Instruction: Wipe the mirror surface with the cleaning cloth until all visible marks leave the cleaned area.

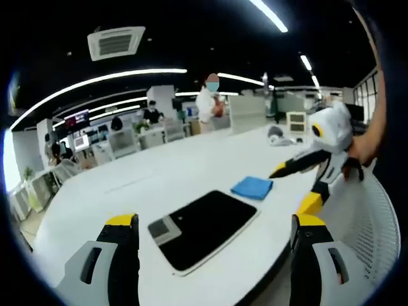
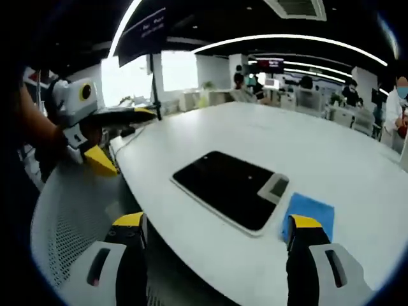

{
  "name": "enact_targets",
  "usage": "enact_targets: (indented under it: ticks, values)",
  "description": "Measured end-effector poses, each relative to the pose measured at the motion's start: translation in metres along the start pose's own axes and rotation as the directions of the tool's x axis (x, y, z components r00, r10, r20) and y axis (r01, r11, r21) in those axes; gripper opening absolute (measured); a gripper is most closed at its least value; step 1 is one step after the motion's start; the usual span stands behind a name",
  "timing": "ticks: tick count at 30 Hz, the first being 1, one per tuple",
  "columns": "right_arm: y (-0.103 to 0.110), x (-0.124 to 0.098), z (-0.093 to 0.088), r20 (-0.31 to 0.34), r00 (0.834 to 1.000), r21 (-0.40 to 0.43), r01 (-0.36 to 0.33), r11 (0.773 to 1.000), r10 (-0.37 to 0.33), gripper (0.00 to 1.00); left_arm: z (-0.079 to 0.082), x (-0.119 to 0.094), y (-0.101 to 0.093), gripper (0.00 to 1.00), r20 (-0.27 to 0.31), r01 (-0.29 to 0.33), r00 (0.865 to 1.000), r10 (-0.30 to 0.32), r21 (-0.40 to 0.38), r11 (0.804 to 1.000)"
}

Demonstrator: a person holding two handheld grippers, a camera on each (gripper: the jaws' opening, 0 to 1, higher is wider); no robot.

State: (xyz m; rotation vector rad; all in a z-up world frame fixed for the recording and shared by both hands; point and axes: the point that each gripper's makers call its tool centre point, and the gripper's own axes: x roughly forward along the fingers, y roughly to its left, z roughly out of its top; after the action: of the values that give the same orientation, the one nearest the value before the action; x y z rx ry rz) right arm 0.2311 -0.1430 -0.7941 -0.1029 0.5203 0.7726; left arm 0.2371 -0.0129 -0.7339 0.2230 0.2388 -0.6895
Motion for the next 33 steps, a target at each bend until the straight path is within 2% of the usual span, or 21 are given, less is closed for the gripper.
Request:
enact_targets:
  ticks: [1,3,5,8,10,12,16,18,20,21,22,23,24,25,26,28,29,30,31,32,33]
  values:
    - [-0.003,0.001,0.003,0.022,1.000,-0.004,-0.005,1.000,0.005,0.90,0.006,-0.001,0.005,0.99,0.033,-0.028,0.999,0.028,0.004,1.000]
    - [-0.013,0.002,-0.001,-0.013,1.000,0.038,0.020,0.999,-0.019,0.91,0.011,-0.001,0.014,0.99,0.050,-0.057,0.997,0.057,-0.007,0.998]
    - [-0.017,0.002,0.000,-0.006,1.000,0.021,0.028,0.999,-0.028,0.92,0.005,0.000,0.019,0.99,0.017,-0.075,0.997,0.076,-0.066,0.995]
    - [-0.015,0.007,-0.002,-0.034,0.999,0.030,0.024,0.999,-0.023,0.91,0.008,-0.003,0.029,1.00,0.056,-0.105,0.993,0.107,-0.040,0.994]
    - [-0.017,0.008,0.003,-0.018,0.999,0.007,0.041,0.999,-0.041,0.86,0.002,-0.003,0.034,1.00,0.036,-0.116,0.992,0.118,-0.060,0.991]
    - [-0.010,0.006,0.002,-0.012,1.000,0.015,0.012,1.000,-0.011,0.88,-0.006,-0.002,0.030,1.00,-0.012,-0.100,0.995,0.099,-0.088,0.991]
    - [-0.013,0.002,0.005,0.028,1.000,0.068,0.005,0.998,-0.006,0.99,0.009,-0.006,0.039,1.00,0.040,-0.130,0.990,0.132,-0.054,0.990]
    - [-0.009,-0.001,0.005,0.030,0.999,0.071,-0.017,0.997,0.015,1.00,0.001,-0.009,0.057,1.00,-0.005,-0.194,0.981,0.194,-0.019,0.981]
    - [-0.008,-0.003,0.004,0.032,0.999,0.083,-0.022,0.996,0.019,1.00,-0.005,-0.004,0.058,1.00,-0.054,-0.181,0.983,0.175,-0.140,0.973]
    - [-0.007,-0.004,0.007,0.049,0.999,0.112,-0.028,0.993,0.023,1.00,-0.006,-0.002,0.056,1.00,-0.059,-0.160,0.986,0.154,-0.135,0.978]
    - [-0.005,-0.006,0.011,0.070,0.997,0.149,-0.042,0.988,0.032,1.00,-0.005,-0.001,0.056,1.00,-0.056,-0.156,0.987,0.152,-0.079,0.985]
    - [0.001,-0.007,0.012,0.077,0.993,0.214,-0.104,0.971,0.090,0.99,-0.008,-0.001,0.059,1.00,-0.061,-0.154,0.986,0.153,-0.011,0.988]
    - [0.007,-0.010,0.011,0.071,0.981,0.360,-0.195,0.912,0.182,0.97,-0.012,-0.001,0.058,0.99,-0.067,-0.158,0.986,0.155,-0.040,0.987]
    - [-0.004,-0.010,0.016,0.109,0.983,0.455,-0.181,0.872,0.148,0.98,-0.018,-0.002,0.055,0.99,-0.104,-0.151,0.984,0.145,-0.048,0.987]
    - [-0.021,-0.009,0.020,0.148,0.986,0.503,-0.137,0.853,0.071,0.99,-0.020,-0.002,0.052,0.99,-0.120,-0.136,0.984,0.131,-0.030,0.990]
    - [-0.038,-0.003,0.007,0.118,0.992,0.511,-0.029,0.859,-0.037,0.98,-0.011,-0.006,0.049,0.99,-0.077,-0.110,0.991,0.109,-0.006,0.994]
    - [-0.035,0.005,-0.001,0.075,0.995,0.521,0.022,0.853,-0.071,0.96,-0.004,-0.009,0.048,0.99,-0.036,-0.089,0.995,0.088,-0.017,0.996]
    - [-0.023,0.002,-0.010,-0.023,1.000,0.454,0.017,0.891,-0.007,0.93,-0.003,-0.013,0.050,0.99,-0.028,-0.092,0.995,0.091,-0.026,0.995]
    - [-0.035,-0.004,0.009,0.062,0.992,0.369,0.083,0.926,-0.114,0.90,-0.004,-0.018,0.053,0.99,-0.028,-0.092,0.995,0.092,-0.024,0.995]
    - [-0.044,-0.007,0.014,0.088,0.980,0.324,0.144,0.935,-0.181,0.90,-0.005,-0.019,0.056,0.99,-0.021,-0.097,0.995,0.097,-0.036,0.995]
    - [-0.046,-0.008,0.003,0.015,0.977,0.290,0.201,0.936,-0.214,0.93,-0.005,-0.020,0.056,0.99,-0.026,-0.087,0.996,0.085,-0.075,0.993]
